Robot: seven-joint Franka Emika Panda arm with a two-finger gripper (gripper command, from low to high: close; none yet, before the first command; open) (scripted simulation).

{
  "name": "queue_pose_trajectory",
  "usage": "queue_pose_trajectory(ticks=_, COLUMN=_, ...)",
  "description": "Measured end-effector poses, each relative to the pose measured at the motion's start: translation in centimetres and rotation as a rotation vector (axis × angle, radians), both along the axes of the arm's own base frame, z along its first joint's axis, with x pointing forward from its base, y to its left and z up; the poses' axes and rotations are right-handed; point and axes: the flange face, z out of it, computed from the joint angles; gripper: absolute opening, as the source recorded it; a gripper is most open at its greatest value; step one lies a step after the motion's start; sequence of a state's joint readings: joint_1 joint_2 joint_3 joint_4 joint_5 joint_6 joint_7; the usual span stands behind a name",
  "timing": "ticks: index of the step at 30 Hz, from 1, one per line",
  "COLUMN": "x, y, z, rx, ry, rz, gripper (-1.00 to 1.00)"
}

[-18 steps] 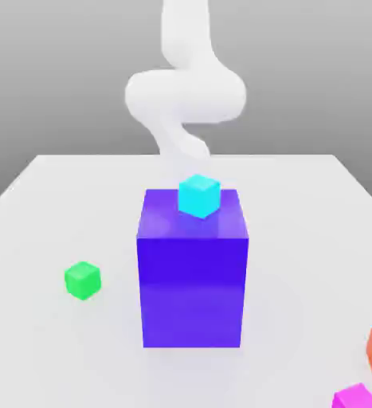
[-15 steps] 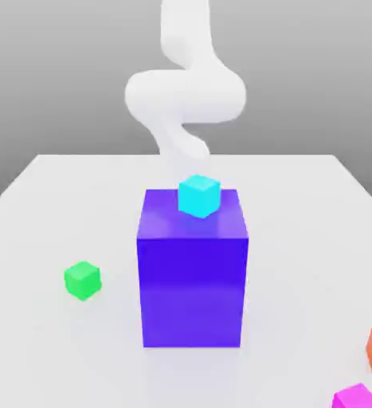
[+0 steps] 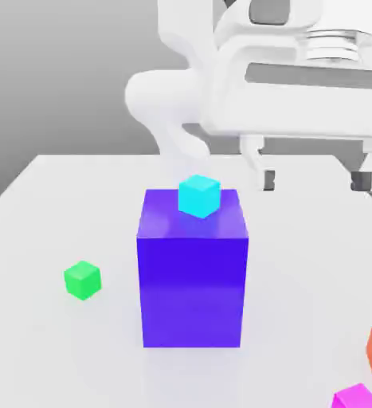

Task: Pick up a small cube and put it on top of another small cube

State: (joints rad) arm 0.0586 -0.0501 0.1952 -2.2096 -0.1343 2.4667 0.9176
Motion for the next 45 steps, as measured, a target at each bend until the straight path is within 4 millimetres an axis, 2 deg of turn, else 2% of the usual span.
queue_pose_trajectory(ticks=7, x=0.9, y=4.9, z=-11.9, rx=-0.014, ry=0.161, rz=0.076, gripper=0.0)
queue_pose_trajectory(ticks=13, x=-0.8, y=9.0, z=-22.3, rx=-0.013, ry=0.3, rz=0.143, gripper=0.0)
queue_pose_trajectory(ticks=17, x=-1.2, y=9.7, z=-28.6, rx=-0.01, ry=0.323, rz=0.153, gripper=0.0)
queue_pose_trajectory(ticks=18, x=-1.3, y=9.7, z=-29.8, rx=-0.011, ry=0.323, rz=0.153, gripper=-1.0)
queue_pose_trajectory(ticks=23, x=-1.2, y=9.7, z=-29.8, rx=-0.01, ry=0.323, rz=0.154, gripper=-1.0)
queue_pose_trajectory(ticks=24, x=-1.3, y=9.7, z=-30.4, rx=-0.01, ry=0.323, rz=0.154, gripper=-1.0)
queue_pose_trajectory(ticks=26, x=-1.2, y=9.7, z=-28.9, rx=-0.01, ry=0.324, rz=0.154, gripper=-1.0)
queue_pose_trajectory(ticks=29, x=-1.2, y=9.3, z=-24.8, rx=-0.012, ry=0.323, rz=0.146, gripper=-1.0)
queue_pose_trajectory(ticks=34, x=-1.5, y=-2.8, z=-22.1, rx=-0.058, ry=0.302, rz=-0.117, gripper=-1.0)
queue_pose_trajectory(ticks=38, x=-4.1, y=-12.9, z=-20.3, rx=-0.069, ry=0.287, rz=-0.362, gripper=-1.0)
queue_pose_trajectory(ticks=40, x=-6.5, y=-18.0, z=-19.4, rx=-0.063, ry=0.28, rz=-0.502, gripper=-1.0)
queue_pose_trajectory(ticks=41, x=-8.2, y=-21.8, z=-19.0, rx=-0.052, ry=0.278, rz=-0.605, gripper=-1.0)
queue_pose_trajectory(ticks=43, x=-12.9, y=-28.8, z=-18.2, rx=-0.019, ry=0.273, rz=-0.824, gripper=-1.0)
queue_pose_trajectory(ticks=45, x=-16.3, y=-30.7, z=-17.8, rx=0.011, ry=0.268, rz=-0.934, gripper=-1.0)
